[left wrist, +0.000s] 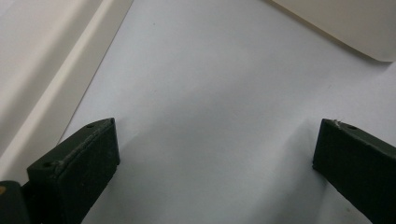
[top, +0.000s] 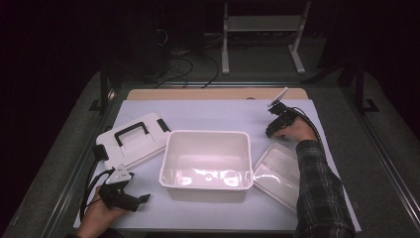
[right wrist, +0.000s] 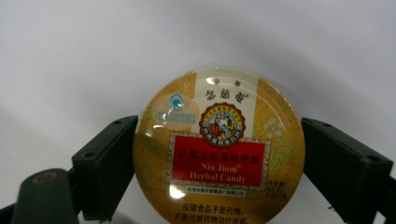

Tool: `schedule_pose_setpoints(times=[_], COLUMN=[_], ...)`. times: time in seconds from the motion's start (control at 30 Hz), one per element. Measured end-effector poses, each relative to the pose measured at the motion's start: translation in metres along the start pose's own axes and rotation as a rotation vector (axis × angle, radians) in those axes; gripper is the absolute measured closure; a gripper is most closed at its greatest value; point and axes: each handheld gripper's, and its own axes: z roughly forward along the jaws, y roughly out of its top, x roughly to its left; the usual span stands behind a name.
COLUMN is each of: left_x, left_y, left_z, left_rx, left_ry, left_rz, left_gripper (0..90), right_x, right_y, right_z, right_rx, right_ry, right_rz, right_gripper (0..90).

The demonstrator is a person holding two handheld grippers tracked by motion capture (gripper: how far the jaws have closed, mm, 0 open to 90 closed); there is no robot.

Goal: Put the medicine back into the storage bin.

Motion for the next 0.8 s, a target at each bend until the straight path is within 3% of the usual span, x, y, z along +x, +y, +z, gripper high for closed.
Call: schedule_pose_setpoints(times=[0.2, 0.57, 0.8], left_x=[0.0000, 0.0000, 0.0000], left_y=[0.0000, 0.0001, 0.0001], left_z=[0.0000, 0.0000, 0.0000], left_rx=[0.000, 0.001, 0.001], left_ry=[0.000, 0.000, 0.000], left_rz=[0.000, 0.000, 0.000], left_gripper=[0.0, 0.0, 0.0], right_x=[-0.0017, -0.0023, -0.0023], right_y=[-0.0016, -0.0011, -0.0023], right_z=[0.0021, 0.0014, -0.0032], right_rx=[0.010, 0.020, 0.021], right_ry=[0.028, 0.032, 0.059], right_rz=[0.016, 0.011, 0.018], right_gripper=[19.2, 20.0, 20.0])
